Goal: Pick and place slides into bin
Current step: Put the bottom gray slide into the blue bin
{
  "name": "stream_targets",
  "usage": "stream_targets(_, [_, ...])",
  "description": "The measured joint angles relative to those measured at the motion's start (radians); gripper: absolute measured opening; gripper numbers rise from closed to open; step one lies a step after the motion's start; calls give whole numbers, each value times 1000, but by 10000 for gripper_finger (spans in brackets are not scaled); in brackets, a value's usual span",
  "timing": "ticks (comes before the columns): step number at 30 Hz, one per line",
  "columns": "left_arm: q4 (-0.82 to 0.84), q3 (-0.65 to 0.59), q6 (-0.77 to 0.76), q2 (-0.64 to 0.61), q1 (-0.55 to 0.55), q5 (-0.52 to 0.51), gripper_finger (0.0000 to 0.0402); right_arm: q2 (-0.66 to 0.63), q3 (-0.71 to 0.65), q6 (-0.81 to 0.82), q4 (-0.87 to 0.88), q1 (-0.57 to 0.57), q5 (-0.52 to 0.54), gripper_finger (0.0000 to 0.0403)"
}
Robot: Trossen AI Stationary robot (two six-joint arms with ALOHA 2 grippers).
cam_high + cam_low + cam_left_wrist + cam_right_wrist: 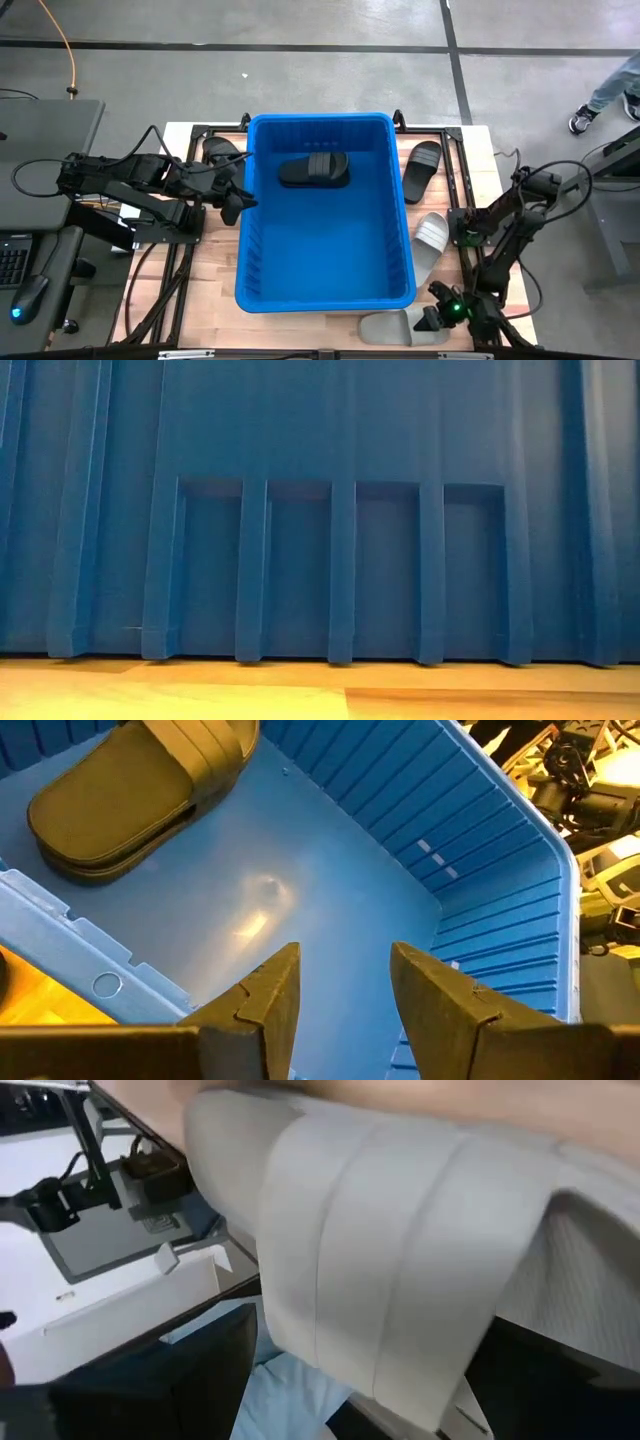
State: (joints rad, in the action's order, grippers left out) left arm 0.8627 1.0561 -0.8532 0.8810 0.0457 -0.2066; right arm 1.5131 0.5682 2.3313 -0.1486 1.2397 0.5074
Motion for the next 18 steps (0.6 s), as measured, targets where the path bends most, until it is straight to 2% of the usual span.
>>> stream_targets(3, [0,0,1,0,0,0,147,0,0,-27,2,-18,14,319])
stream_targets(7, [0,0,2,0,0,0,147,0,0,-56,2,-46,-39,318])
stream_targets(11, [0,0,3,0,0,0,147,0,0,-62,-10,-63,-90,290])
stream_targets(14, [0,0,3,0,0,0,147,0,0,-67,-11,-69,-98,231])
stream_targets(18, [0,0,3,0,0,0,147,0,0,-88,-14,-68,-96,101])
